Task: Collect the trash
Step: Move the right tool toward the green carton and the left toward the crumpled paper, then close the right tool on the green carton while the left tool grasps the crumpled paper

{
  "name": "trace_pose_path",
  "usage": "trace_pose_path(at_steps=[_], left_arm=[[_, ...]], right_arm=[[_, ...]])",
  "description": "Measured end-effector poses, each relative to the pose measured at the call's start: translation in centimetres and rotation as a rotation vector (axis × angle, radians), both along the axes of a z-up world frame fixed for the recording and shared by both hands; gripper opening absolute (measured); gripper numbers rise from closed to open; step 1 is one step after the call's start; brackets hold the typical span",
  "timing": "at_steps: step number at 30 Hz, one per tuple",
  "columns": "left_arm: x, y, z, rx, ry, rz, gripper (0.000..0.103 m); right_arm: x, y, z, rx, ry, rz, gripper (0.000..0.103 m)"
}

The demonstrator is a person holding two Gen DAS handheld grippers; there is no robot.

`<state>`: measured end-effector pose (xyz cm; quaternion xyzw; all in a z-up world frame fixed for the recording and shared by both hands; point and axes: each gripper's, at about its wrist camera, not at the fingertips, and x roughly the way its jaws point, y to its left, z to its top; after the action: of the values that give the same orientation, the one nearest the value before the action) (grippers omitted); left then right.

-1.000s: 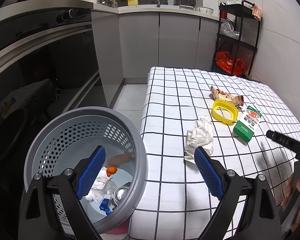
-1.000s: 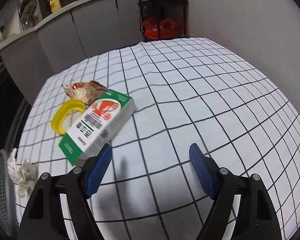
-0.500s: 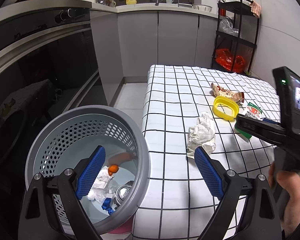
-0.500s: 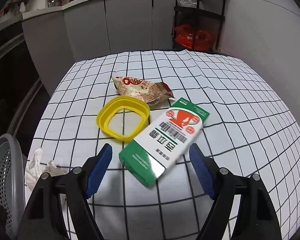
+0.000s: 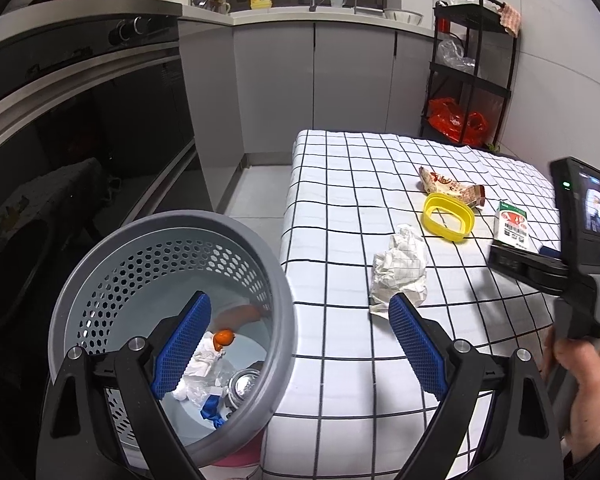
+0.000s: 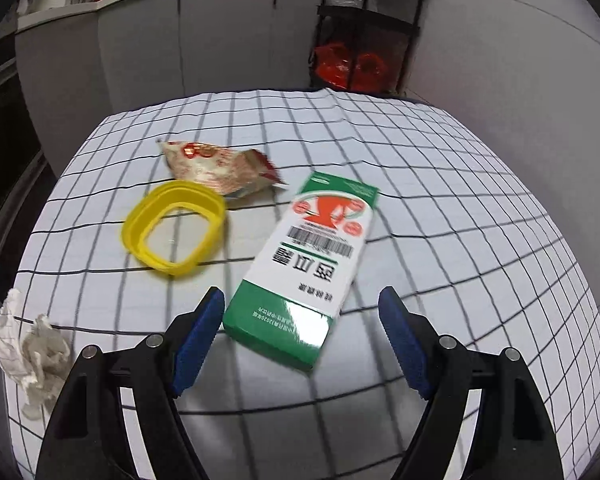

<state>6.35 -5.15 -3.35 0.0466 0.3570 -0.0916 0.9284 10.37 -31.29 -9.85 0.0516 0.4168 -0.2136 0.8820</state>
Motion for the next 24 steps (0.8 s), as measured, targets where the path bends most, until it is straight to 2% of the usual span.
trace_pose_path(at_steps=[8, 14, 20, 24], left_arm=[[0.0, -1.2, -0.4, 0.011, 0.005, -0.012, 0.089], [0.1, -1.8, -0.8, 0.013, 0.015, -0.023, 0.089], [0.1, -2.5, -1.3, 0.018, 0.033, -0.042, 0.089], [0.0, -2.9, -1.5, 0.027, 0.032, -0.048, 0.089]], right_arm=[[-3.0, -6.5, 0.5, 0.023, -0.018, -0.096, 0.076], [-3.0, -7.9, 0.7, 0.137, -0.059, 0.022, 0.076], [-0.6, -7.4, 0.5, 0.110, -0.055, 0.130, 0.078], [0.8, -8.5, -0.3, 0.118, -0.023, 0.117, 0.078]])
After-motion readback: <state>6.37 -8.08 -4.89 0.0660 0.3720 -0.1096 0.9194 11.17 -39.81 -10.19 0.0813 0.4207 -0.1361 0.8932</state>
